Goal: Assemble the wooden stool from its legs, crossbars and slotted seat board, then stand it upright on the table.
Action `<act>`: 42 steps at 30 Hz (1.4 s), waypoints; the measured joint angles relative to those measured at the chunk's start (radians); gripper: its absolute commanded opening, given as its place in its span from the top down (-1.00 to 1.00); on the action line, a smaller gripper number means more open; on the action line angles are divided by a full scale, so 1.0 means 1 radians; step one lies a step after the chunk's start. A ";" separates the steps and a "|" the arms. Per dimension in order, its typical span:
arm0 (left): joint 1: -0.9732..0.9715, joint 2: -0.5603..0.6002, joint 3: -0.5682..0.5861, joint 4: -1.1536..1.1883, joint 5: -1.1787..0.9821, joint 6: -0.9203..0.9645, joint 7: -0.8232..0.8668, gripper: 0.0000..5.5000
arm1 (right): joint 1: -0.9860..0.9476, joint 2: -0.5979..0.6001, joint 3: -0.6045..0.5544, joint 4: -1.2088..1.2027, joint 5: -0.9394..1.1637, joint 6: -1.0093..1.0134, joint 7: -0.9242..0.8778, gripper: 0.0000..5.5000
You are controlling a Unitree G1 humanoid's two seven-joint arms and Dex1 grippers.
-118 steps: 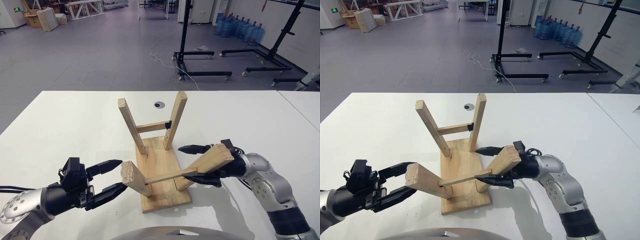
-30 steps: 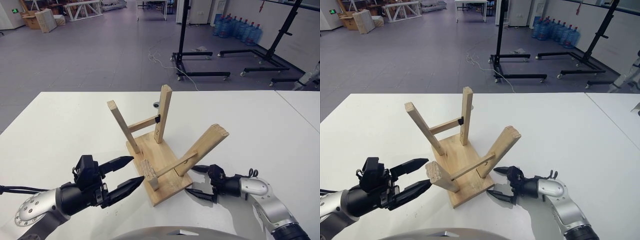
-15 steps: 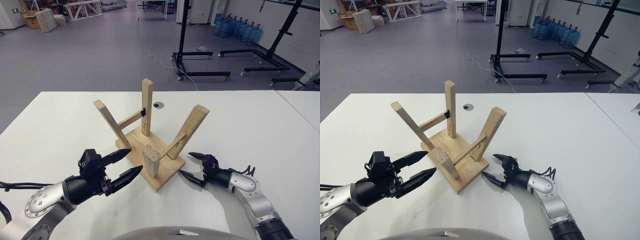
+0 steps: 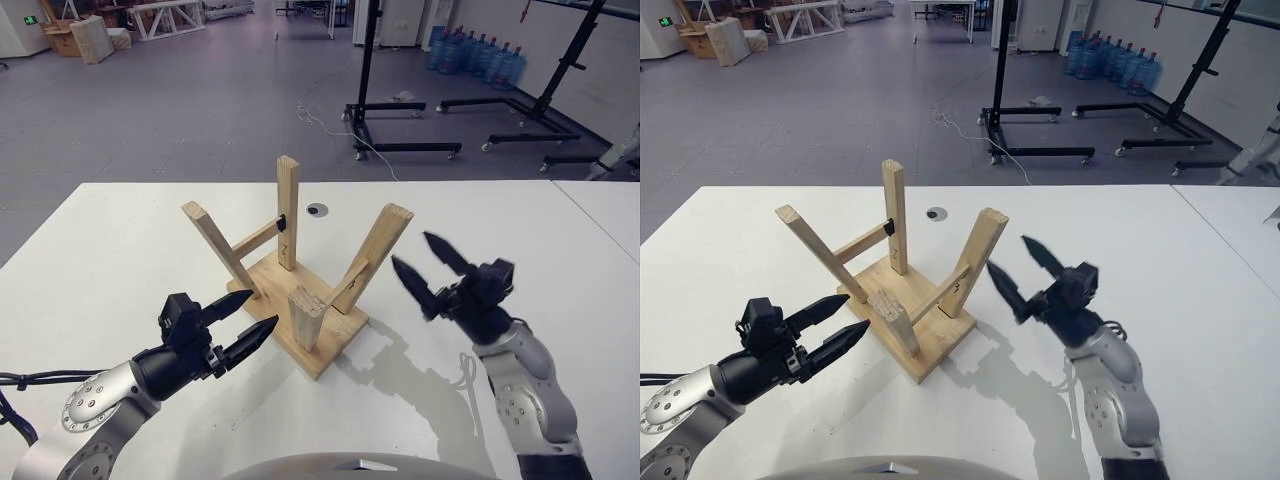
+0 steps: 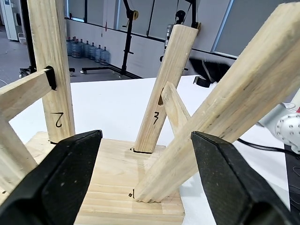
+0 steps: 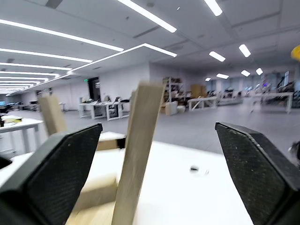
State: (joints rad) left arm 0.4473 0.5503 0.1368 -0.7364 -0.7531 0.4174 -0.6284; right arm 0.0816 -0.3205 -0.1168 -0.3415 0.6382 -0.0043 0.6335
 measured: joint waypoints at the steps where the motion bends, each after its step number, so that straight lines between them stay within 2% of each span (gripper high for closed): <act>1: 0.006 -0.001 0.000 0.000 0.000 -0.004 0.000 -0.26 | -0.026 -0.001 -0.003 -0.022 0.006 0.009 -0.011 -0.62; 3: 0.018 -0.003 0.001 -0.001 0.000 -0.008 0.000 -0.26 | -0.114 -0.003 0.010 -0.093 0.003 0.023 -0.031 -0.62; 5: 0.016 -0.005 0.001 -0.002 0.000 -0.009 0.001 -0.26 | -0.221 -0.001 0.072 -0.164 -0.081 -0.017 -0.029 -0.62; 8: 0.014 -0.006 -0.003 -0.002 0.001 -0.009 0.002 -0.26 | -0.312 0.006 0.135 -0.146 -0.379 -0.190 -0.073 -0.62; 13: -0.010 -0.005 -0.003 -0.001 -0.002 -0.007 0.002 -0.26 | -0.346 -0.027 0.160 -0.053 -0.830 -0.403 -0.205 -0.62; 19: -0.006 -0.001 -0.004 -0.003 -0.001 -0.002 0.006 -0.26 | -0.366 -0.084 0.216 0.064 -1.046 -0.480 -0.266 -0.62; 22: -0.013 -0.001 -0.013 -0.003 -0.002 0.003 0.007 -0.26 | -0.275 -0.122 0.333 0.176 -1.178 -0.507 -0.280 -0.62; 30: -0.018 0.000 -0.012 -0.001 -0.007 0.008 0.003 -0.26 | -0.305 -0.128 0.404 0.177 -1.069 -0.389 -0.204 -0.62; 35: -0.024 -0.002 -0.016 0.012 0.001 0.005 0.001 -0.26 | -0.298 -0.138 0.423 0.179 -0.988 -0.396 -0.195 -0.62; 38: -0.028 -0.003 -0.017 0.025 0.016 -0.011 -0.004 -0.26 | -0.261 -0.121 0.395 0.168 -0.822 -0.375 -0.167 -0.62; 42: -0.027 -0.003 -0.016 0.034 0.021 -0.024 -0.021 -0.26 | -0.299 -0.051 0.308 0.087 -0.492 -0.224 -0.142 -0.62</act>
State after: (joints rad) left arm 0.4204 0.5469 0.1206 -0.7027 -0.7324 0.3931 -0.6497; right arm -0.2172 -0.3719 0.1915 -0.2546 0.1463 -0.2280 0.4916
